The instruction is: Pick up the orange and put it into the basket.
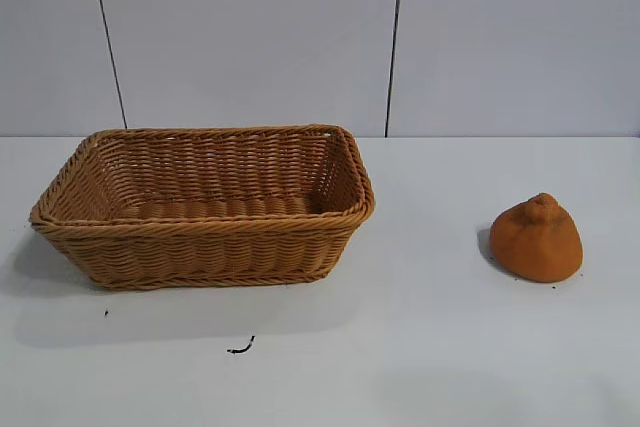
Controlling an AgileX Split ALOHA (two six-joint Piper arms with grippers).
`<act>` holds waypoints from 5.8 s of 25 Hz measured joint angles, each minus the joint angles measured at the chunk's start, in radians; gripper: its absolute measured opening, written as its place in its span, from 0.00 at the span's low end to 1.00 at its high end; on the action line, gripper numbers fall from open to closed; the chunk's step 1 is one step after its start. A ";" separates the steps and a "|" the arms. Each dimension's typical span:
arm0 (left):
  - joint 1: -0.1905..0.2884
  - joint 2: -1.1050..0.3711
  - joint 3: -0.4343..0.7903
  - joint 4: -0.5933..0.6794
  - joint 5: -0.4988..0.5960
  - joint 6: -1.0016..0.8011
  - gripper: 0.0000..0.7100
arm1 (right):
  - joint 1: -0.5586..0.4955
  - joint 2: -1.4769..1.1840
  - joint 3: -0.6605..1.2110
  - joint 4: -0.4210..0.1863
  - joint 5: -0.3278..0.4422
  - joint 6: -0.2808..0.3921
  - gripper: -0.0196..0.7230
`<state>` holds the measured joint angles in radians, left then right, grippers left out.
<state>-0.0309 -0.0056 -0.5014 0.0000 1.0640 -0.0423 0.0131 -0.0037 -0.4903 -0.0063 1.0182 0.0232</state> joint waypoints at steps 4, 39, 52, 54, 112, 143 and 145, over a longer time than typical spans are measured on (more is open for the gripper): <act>0.000 0.000 0.000 0.000 0.000 0.000 0.94 | 0.000 0.000 0.000 0.000 0.000 0.000 0.96; 0.000 0.000 0.000 0.000 -0.001 0.000 0.94 | 0.000 1.194 -0.629 0.090 0.002 0.001 0.96; 0.000 0.000 0.000 0.000 -0.001 0.000 0.94 | 0.000 1.773 -0.882 0.090 0.012 0.001 0.96; 0.000 0.000 0.000 0.000 -0.001 0.000 0.94 | 0.000 1.831 -0.892 0.090 0.006 0.001 0.96; 0.000 0.000 0.000 0.000 0.000 0.000 0.94 | 0.120 2.027 -1.398 0.083 0.162 -0.016 0.08; 0.000 0.000 0.000 0.000 -0.001 0.000 0.94 | 0.584 2.338 -1.439 0.080 -0.224 0.098 0.08; 0.000 0.000 0.000 0.000 -0.001 0.000 0.94 | 0.584 2.344 -1.438 0.080 -0.238 0.098 0.08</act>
<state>-0.0309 -0.0056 -0.5014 0.0000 1.0628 -0.0423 0.5973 2.3405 -1.9288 0.0737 0.7799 0.1215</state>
